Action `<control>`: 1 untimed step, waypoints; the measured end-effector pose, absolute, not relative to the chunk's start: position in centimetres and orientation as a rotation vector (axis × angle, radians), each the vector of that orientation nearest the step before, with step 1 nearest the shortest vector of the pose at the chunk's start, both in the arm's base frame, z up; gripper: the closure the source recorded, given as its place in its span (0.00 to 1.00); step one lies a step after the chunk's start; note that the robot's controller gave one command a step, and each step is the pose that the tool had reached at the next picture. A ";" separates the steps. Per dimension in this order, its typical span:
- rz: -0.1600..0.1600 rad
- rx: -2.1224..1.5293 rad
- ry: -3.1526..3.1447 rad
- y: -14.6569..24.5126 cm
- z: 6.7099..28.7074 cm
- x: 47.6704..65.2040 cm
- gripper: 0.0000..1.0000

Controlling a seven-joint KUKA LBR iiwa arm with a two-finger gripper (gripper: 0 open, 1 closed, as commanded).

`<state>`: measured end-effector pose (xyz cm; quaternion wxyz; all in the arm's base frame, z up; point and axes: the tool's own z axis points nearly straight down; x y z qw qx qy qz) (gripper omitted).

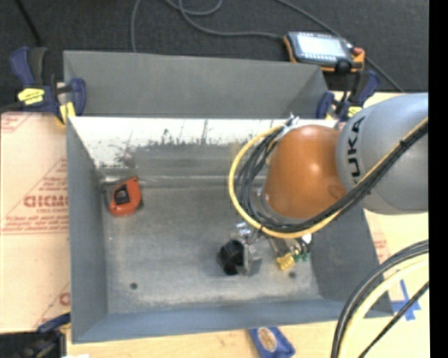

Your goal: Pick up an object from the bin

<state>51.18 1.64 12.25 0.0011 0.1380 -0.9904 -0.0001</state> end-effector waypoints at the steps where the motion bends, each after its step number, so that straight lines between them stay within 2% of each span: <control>1: 0.002 0.485 -3.117 1.8 12.9 51.6 1.00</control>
Offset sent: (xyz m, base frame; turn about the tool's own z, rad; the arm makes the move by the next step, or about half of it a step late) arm -0.0285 -0.0245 0.0352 -0.0326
